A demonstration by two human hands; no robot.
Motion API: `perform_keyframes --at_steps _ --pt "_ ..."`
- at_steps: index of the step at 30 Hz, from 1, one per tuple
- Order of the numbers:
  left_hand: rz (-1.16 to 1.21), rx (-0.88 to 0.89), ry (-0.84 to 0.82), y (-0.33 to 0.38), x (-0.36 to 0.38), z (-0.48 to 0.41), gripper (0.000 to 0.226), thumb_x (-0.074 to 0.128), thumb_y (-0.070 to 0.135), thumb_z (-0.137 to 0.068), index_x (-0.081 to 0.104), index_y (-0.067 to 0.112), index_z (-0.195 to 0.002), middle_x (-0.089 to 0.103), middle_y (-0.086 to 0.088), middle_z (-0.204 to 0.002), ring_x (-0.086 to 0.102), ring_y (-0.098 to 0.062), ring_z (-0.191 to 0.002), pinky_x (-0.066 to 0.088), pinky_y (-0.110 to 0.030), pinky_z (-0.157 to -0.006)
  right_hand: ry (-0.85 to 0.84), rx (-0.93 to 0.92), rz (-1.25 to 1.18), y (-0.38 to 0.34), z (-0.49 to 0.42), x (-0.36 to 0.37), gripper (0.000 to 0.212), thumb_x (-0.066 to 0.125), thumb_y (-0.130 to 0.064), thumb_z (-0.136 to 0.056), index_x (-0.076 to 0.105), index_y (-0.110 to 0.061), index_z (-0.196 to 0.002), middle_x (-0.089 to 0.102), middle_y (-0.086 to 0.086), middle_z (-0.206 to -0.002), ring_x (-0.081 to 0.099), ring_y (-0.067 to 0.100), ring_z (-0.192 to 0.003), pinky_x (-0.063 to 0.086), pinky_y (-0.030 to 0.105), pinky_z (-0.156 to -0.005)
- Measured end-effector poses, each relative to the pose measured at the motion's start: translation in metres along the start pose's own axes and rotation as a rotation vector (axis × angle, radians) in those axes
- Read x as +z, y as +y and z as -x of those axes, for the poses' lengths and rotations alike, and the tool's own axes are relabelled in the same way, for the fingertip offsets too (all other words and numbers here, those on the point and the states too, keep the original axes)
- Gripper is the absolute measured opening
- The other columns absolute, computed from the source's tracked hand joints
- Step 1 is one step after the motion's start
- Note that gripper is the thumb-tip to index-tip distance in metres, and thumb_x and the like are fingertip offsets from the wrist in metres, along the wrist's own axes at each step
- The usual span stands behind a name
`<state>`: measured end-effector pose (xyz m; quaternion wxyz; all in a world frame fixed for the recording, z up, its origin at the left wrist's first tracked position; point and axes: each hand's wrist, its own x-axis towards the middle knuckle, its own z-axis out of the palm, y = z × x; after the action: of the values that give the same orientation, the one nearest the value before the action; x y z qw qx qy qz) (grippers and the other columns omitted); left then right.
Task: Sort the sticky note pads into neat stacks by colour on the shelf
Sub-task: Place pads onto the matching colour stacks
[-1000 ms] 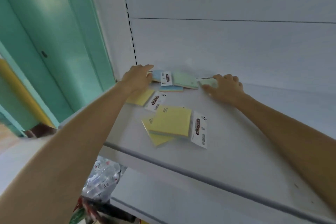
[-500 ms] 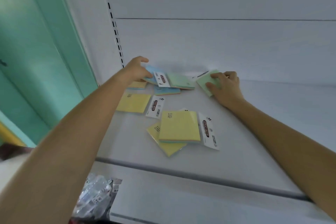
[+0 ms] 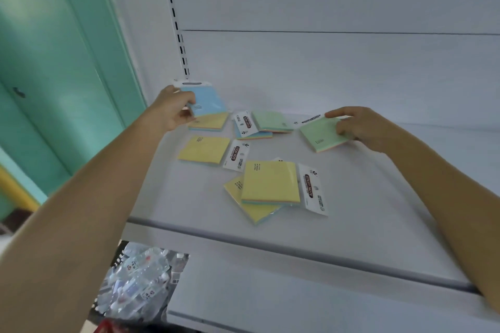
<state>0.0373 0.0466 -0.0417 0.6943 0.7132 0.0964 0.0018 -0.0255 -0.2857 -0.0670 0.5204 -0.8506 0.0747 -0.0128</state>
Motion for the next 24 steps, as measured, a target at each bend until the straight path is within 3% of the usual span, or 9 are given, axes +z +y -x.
perform_keyframes --at_steps 2,4,7,9,11,14,17,22,24 --pt "0.020 0.048 -0.041 0.000 0.006 0.001 0.055 0.047 -0.004 -0.087 0.032 0.018 -0.135 0.049 -0.009 -0.108 0.054 -0.015 -0.069 0.051 -0.027 -0.056 -0.007 0.013 0.045 -0.001 0.004 -0.004 0.039 0.046 0.008 -0.083 0.062 -0.014 -0.110 0.050 0.003 -0.088 0.049 0.018 -0.083 0.040 0.018 -0.064" --pt "0.037 0.100 -0.091 0.003 0.020 0.007 0.071 0.047 -0.006 -0.088 0.016 0.021 -0.146 0.044 -0.008 -0.115 0.054 -0.013 -0.071 0.053 -0.025 -0.057 0.004 0.029 0.040 -0.001 0.008 -0.011 0.041 0.047 0.008 -0.083 0.060 -0.014 -0.115 0.043 -0.004 -0.081 0.046 0.010 -0.070 0.039 0.016 -0.062" --pt "0.020 0.160 -0.175 0.010 0.051 0.017 0.060 0.047 -0.007 -0.088 0.032 0.018 -0.141 0.051 -0.008 -0.103 0.055 -0.012 -0.070 0.052 -0.016 -0.043 0.034 0.057 -0.049 0.005 0.020 -0.029 0.043 0.045 0.010 -0.083 0.058 -0.015 -0.116 0.041 -0.004 -0.078 0.043 0.010 -0.067 0.039 0.018 -0.060" --pt "-0.020 0.180 -0.218 0.013 0.080 0.026 0.048 0.047 -0.006 -0.089 0.042 0.009 -0.134 0.053 -0.005 -0.084 0.056 -0.011 -0.065 0.051 -0.014 -0.041 0.082 0.057 -0.100 0.013 0.033 -0.048 0.045 0.044 0.011 -0.083 0.058 -0.016 -0.116 0.041 -0.003 -0.078 0.042 0.013 -0.069 0.038 0.019 -0.058" --pt "-0.041 0.179 -0.266 0.013 0.113 0.038 0.043 0.048 -0.006 -0.089 0.047 0.006 -0.130 0.052 -0.003 -0.078 0.059 -0.009 -0.058 0.050 -0.014 -0.044 0.133 0.058 -0.139 0.025 0.049 -0.072 0.047 0.043 0.011 -0.083 0.057 -0.015 -0.120 0.043 -0.002 -0.081 0.042 0.012 -0.067 0.039 0.017 -0.056" --pt "-0.082 0.195 -0.363 0.015 0.173 0.062 0.044 0.048 -0.005 -0.089 0.047 0.006 -0.131 0.053 -0.003 -0.080 0.054 -0.011 -0.066 0.048 -0.017 -0.052 0.216 0.059 -0.211 0.051 0.079 -0.117 0.049 0.042 0.012 -0.083 0.054 -0.012 -0.124 0.045 0.000 -0.084 0.043 0.011 -0.066 0.040 0.018 -0.060" --pt "-0.120 0.228 -0.450 0.016 0.241 0.098 0.045 0.048 -0.005 -0.088 0.048 0.008 -0.131 0.055 -0.010 -0.094 0.053 -0.011 -0.068 0.049 -0.019 -0.057 0.297 0.063 -0.237 0.082 0.111 -0.170 0.050 0.041 0.013 -0.084 0.052 -0.011 -0.126 0.046 -0.003 -0.080 0.044 0.009 -0.066 0.042 0.017 -0.061" --pt "-0.077 0.239 -0.559 0.009 0.348 0.166 0.045 0.047 -0.006 -0.088 0.048 0.008 -0.130 0.054 -0.001 -0.081 0.054 -0.010 -0.067 0.051 -0.014 -0.049 0.407 0.065 -0.272 0.133 0.158 -0.255 0.050 0.039 0.015 -0.083 0.051 -0.007 -0.127 0.050 -0.007 -0.081 0.045 0.008 -0.068 0.042 0.020 -0.066" --pt "-0.076 0.232 -0.583 -0.001 0.396 0.191 0.045 0.047 -0.006 -0.088 0.048 0.007 -0.130 0.056 -0.004 -0.086 0.054 -0.009 -0.067 0.051 -0.014 -0.049 0.443 0.047 -0.266 0.153 0.180 -0.292 0.050 0.039 0.015 -0.084 0.050 -0.007 -0.128 0.049 -0.008 -0.080 0.044 0.008 -0.068 0.041 0.020 -0.067"
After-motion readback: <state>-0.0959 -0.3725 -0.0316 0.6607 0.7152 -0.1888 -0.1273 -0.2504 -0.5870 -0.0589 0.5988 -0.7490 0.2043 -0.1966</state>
